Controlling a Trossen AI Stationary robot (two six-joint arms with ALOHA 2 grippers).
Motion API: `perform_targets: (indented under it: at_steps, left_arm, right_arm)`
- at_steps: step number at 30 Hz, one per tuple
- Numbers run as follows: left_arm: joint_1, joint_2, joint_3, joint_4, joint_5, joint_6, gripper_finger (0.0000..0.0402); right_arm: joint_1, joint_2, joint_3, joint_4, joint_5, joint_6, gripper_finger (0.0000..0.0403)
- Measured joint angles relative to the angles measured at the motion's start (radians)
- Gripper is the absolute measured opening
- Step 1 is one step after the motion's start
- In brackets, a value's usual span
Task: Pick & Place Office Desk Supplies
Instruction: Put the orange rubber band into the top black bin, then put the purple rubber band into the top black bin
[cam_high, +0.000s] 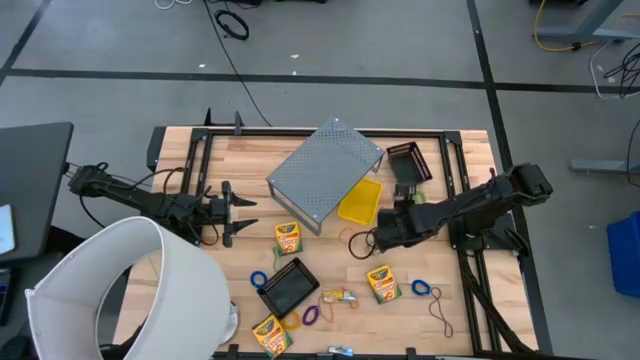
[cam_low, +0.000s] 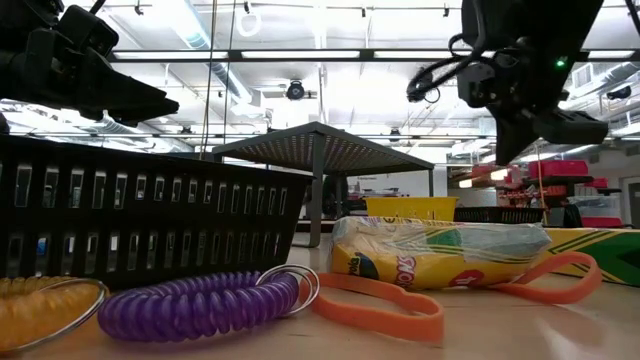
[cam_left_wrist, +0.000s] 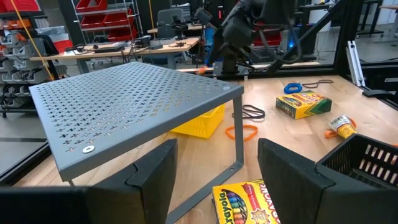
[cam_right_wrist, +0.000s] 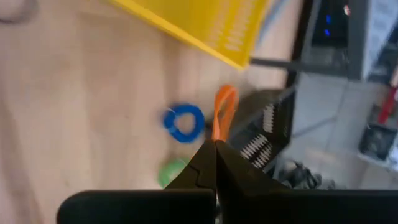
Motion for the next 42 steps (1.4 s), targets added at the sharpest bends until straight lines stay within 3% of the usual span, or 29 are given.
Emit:
perform_targets:
  at_steps: [10, 19, 29, 34, 42]
  left_arm:
    - [0.0, 0.0, 0.0, 0.0, 0.0, 0.0, 0.0227]
    - [0.0, 0.0, 0.0, 0.0, 0.0, 0.0, 0.0227]
    - [0.0, 0.0, 0.0, 0.0, 0.003, -0.001, 0.0227]
    - [0.0, 0.0, 0.0, 0.0, 0.004, -0.009, 0.0227]
    - [0.0, 0.0, 0.0, 0.0, 0.004, -0.009, 0.0227]
  right_arm:
    - [-0.158, 0.0, -0.017, -0.061, 0.09, -0.01, 0.0]
    - [-0.365, -0.001, -0.084, 0.096, 0.097, -0.177, 0.0]
    - [-0.572, -0.001, -0.094, 0.227, -0.037, -0.356, 0.0006]
    - [-0.604, -0.001, -0.094, 0.239, -0.091, -0.361, 0.005]
    - [-0.585, -0.001, -0.094, 0.247, -0.067, -0.361, 0.0173]
